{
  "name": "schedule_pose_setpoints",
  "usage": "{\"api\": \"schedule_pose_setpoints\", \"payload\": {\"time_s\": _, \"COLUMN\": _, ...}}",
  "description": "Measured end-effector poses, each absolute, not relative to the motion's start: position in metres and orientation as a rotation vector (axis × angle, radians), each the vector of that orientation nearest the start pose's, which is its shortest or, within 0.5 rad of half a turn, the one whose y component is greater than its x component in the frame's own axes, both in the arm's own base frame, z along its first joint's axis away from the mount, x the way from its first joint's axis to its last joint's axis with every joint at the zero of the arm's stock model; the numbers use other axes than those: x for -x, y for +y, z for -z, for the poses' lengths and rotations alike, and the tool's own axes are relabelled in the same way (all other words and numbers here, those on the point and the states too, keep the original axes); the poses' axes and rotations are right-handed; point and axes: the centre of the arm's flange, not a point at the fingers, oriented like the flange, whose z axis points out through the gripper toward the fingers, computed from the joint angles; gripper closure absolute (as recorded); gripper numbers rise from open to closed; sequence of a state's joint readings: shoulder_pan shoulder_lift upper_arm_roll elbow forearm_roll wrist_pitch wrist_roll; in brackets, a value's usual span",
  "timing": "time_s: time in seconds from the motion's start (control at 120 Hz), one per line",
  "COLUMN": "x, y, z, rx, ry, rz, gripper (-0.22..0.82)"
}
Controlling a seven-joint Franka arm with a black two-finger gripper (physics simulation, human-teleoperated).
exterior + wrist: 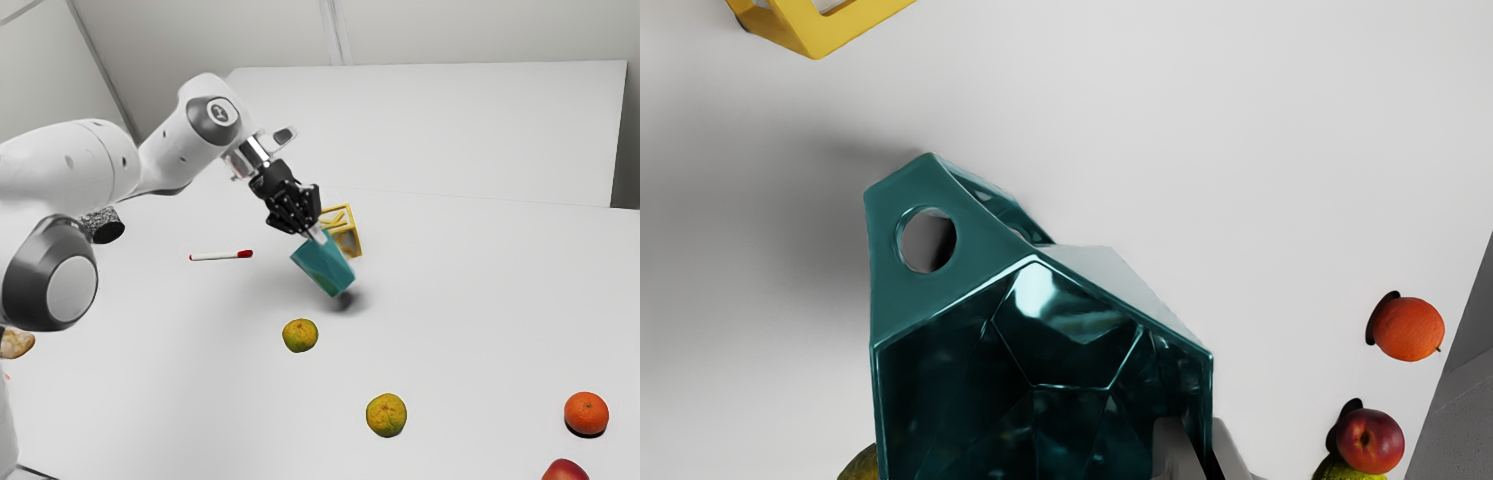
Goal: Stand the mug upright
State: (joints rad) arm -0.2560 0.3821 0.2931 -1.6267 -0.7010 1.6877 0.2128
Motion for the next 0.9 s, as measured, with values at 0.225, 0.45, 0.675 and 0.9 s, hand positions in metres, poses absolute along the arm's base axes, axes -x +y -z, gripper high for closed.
{"api": "schedule_pose_setpoints", "payload": {"time_s": 0.225, "x": -0.594, "y": -0.044, "z": -0.438, "rx": -2.719, "ry": -0.065, "rz": 0.178, "gripper": 0.79}}
{"api": "schedule_pose_setpoints", "payload": {"time_s": 0.45, "x": -0.567, "y": -0.021, "z": -0.436, "rx": -2.976, "ry": -0.199, "rz": 0.113, "gripper": 0.79}}
{"api": "schedule_pose_setpoints", "payload": {"time_s": 0.675, "x": -0.543, "y": -0.004, "z": -0.417, "rx": -3.132, "ry": -0.323, "rz": 0.033, "gripper": 0.79}}
{"api": "schedule_pose_setpoints", "payload": {"time_s": 0.9, "x": -0.552, "y": 0.001, "z": -0.408, "rx": -3.156, "ry": -0.321, "rz": -0.063, "gripper": 0.79}}
